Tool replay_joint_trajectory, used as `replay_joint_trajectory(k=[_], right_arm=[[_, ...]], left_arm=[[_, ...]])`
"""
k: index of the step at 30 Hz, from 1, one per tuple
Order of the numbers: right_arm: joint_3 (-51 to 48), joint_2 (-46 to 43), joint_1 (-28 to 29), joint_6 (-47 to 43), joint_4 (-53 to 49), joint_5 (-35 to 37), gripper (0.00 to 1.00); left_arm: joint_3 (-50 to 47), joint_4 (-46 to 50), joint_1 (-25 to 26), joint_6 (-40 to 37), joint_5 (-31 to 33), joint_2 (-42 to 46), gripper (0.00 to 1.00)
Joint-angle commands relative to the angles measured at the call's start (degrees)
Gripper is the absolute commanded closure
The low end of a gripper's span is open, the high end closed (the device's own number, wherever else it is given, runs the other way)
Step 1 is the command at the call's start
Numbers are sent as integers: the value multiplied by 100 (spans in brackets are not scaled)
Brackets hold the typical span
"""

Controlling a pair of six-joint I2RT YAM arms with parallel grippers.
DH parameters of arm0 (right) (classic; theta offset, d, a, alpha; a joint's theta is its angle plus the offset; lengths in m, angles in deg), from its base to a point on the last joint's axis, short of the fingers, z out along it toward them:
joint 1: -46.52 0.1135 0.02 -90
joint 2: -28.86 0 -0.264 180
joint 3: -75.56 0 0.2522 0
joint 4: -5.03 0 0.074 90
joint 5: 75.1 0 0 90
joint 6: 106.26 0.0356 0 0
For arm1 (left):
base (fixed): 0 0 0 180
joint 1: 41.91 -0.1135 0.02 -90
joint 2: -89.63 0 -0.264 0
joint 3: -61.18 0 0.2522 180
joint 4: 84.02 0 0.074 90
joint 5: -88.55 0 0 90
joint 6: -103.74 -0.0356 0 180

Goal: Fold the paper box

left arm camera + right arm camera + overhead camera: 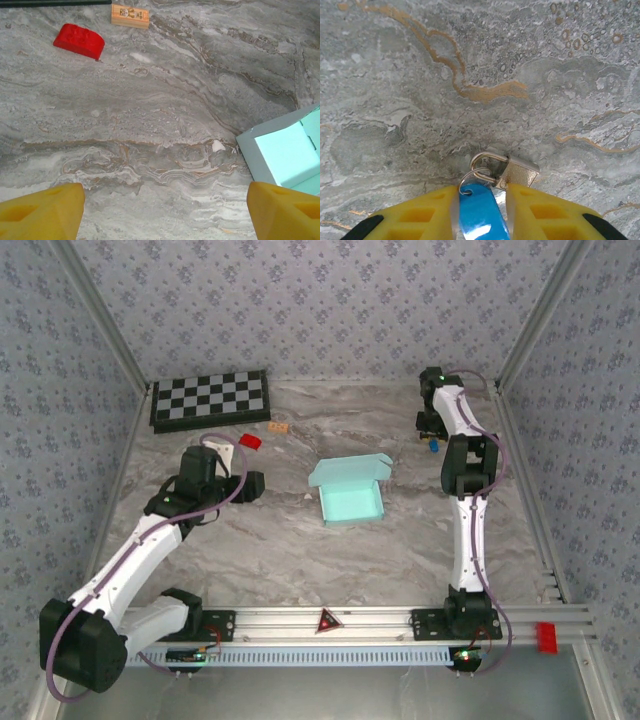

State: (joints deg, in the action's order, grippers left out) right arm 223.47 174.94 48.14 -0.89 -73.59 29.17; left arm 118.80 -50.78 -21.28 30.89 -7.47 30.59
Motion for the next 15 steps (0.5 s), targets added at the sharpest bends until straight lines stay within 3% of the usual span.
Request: replay_joint_trajectory(k=[1, 15], right_arm=[[145, 177, -6, -34, -204, 86, 71], [-205, -38, -23, 88, -130, 165, 88]], left_arm=[[-53, -46, -36, 47, -95, 14, 16], [-79, -85, -41, 71, -134, -2, 16]])
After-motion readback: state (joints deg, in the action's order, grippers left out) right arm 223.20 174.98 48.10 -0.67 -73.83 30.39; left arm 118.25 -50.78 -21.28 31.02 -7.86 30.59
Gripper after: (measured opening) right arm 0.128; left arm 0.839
